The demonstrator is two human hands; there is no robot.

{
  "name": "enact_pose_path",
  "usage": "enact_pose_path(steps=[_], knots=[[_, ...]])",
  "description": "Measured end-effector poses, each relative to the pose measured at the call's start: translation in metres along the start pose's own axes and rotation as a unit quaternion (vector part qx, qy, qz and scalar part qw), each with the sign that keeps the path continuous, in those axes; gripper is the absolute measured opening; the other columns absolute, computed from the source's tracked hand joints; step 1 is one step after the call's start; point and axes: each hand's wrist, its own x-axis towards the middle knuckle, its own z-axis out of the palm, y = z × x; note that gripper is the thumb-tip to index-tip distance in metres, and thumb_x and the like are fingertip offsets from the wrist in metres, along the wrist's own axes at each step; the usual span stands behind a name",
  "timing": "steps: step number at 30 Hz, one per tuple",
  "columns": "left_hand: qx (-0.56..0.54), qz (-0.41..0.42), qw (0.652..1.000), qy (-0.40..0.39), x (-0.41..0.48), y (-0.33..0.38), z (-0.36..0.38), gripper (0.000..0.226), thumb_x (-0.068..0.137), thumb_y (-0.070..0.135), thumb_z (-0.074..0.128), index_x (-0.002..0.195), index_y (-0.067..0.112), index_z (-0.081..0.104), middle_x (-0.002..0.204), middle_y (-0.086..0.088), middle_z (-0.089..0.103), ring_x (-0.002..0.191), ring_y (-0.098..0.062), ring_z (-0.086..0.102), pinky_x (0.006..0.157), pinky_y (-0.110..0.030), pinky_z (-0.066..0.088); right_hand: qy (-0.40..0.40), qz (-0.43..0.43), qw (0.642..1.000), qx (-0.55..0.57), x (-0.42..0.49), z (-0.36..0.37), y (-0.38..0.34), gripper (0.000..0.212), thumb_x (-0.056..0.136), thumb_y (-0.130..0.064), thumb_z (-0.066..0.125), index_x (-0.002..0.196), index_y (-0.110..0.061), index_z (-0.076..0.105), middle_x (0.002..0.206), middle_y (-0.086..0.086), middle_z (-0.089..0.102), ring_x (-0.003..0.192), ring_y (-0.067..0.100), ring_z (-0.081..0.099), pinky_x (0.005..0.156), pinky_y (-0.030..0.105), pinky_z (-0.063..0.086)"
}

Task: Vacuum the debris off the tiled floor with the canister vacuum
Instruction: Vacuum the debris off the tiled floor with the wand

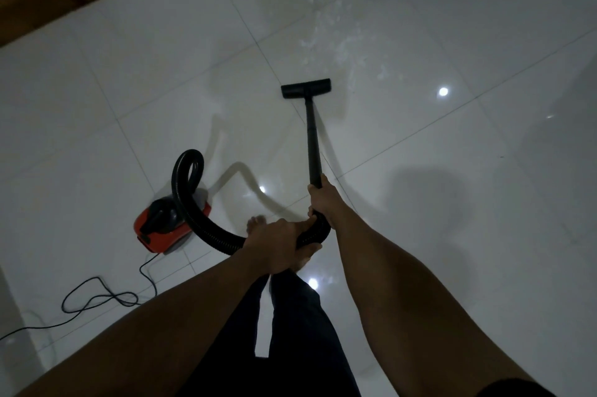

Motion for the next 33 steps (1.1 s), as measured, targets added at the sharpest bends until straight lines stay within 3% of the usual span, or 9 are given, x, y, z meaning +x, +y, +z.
enact_pose_path(steps=[3,5,8,11,15,18,22,26,33], knots=[[0.014,-0.009,1.000,0.001,0.013,0.001,-0.017,0.079,0.087,0.075,0.027,0.155,0.033,0.023,0.125,-0.029,0.056,0.125,-0.041,0.048,0.112,-0.062,0.028,0.010,-0.015,0.999,-0.037,0.014,-0.002,-0.023,0.058,0.102,-0.033,0.048,0.156,-0.032,0.028,0.096,0.012,0.064,0.073,0.025,0.064,0.081,0.051,0.063],[-0.008,0.005,1.000,0.001,0.022,0.002,-0.027,0.080,0.088,0.073,0.031,0.155,0.029,0.025,0.122,-0.027,0.060,0.117,-0.038,0.056,0.108,-0.055,0.037,0.017,-0.019,0.998,-0.061,0.019,-0.007,-0.036,0.060,0.102,-0.034,0.047,0.158,-0.032,0.025,0.108,0.015,0.067,0.077,0.026,0.065,0.082,0.051,0.062],[-0.026,0.030,0.999,0.006,0.038,0.001,-0.045,0.066,0.096,0.042,0.057,0.152,0.020,0.030,0.113,-0.018,0.065,0.098,-0.030,0.065,0.089,-0.036,0.050,0.025,-0.020,0.997,-0.072,0.030,-0.013,-0.057,0.059,0.102,-0.033,0.048,0.157,-0.031,0.027,0.113,0.016,0.066,0.077,0.026,0.065,0.082,0.049,0.062],[-0.081,0.044,0.996,-0.001,0.053,-0.002,-0.066,0.059,0.099,0.043,0.052,0.151,0.022,0.033,0.111,-0.016,0.067,0.096,-0.027,0.066,0.086,-0.035,0.051,0.029,-0.015,0.997,-0.069,0.045,-0.019,-0.078,0.059,0.102,-0.033,0.048,0.157,-0.034,0.027,0.108,0.015,0.067,0.074,0.026,0.065,0.079,0.047,0.063],[0.003,0.021,1.000,0.014,0.081,-0.015,-0.095,0.085,0.088,0.079,0.020,0.155,0.028,0.024,0.139,-0.031,0.047,0.124,-0.041,0.050,0.113,-0.052,0.033,0.027,-0.006,0.997,-0.065,0.064,-0.022,-0.114,0.058,0.102,-0.033,0.048,0.156,-0.033,0.028,0.099,0.011,0.063,0.075,0.026,0.064,0.082,0.050,0.062],[0.029,0.027,0.999,0.023,0.101,-0.027,-0.117,0.089,0.079,0.085,0.013,0.151,0.034,0.022,0.127,-0.025,0.054,0.100,-0.037,0.059,0.107,-0.050,0.037,0.038,-0.007,0.996,-0.085,0.073,-0.022,-0.146,0.060,0.102,-0.033,0.049,0.157,-0.036,0.025,0.101,0.011,0.065,0.076,0.026,0.066,0.081,0.049,0.063],[0.012,0.009,1.000,0.019,0.119,-0.039,-0.153,0.071,0.091,0.073,0.034,0.151,0.038,0.022,0.112,-0.018,0.057,0.092,-0.034,0.063,0.102,-0.052,0.042,0.032,-0.010,0.994,-0.103,0.086,-0.021,-0.188,0.064,0.101,-0.033,0.049,0.158,-0.037,0.022,0.095,0.011,0.066,0.072,0.027,0.066,0.079,0.053,0.062],[-0.081,0.015,0.996,0.027,0.140,-0.055,-0.188,0.068,0.087,0.075,0.036,0.147,0.046,0.022,0.103,-0.011,0.066,0.093,-0.030,0.065,0.094,-0.052,0.049,0.036,-0.021,0.990,-0.134,0.104,-0.015,-0.233,0.064,0.101,-0.034,0.049,0.159,-0.036,0.022,0.104,0.011,0.067,0.073,0.026,0.067,0.080,0.051,0.062],[-0.161,0.025,0.986,0.042,0.155,-0.068,-0.242,0.061,0.095,0.056,0.052,0.149,0.036,0.033,0.100,-0.003,0.070,0.086,-0.018,0.067,0.084,-0.042,0.055,0.035,-0.017,0.987,-0.157,0.123,-0.004,-0.291,0.068,0.100,-0.035,0.049,0.159,-0.038,0.016,0.110,0.013,0.068,0.084,0.029,0.070,0.084,0.051,0.061]])
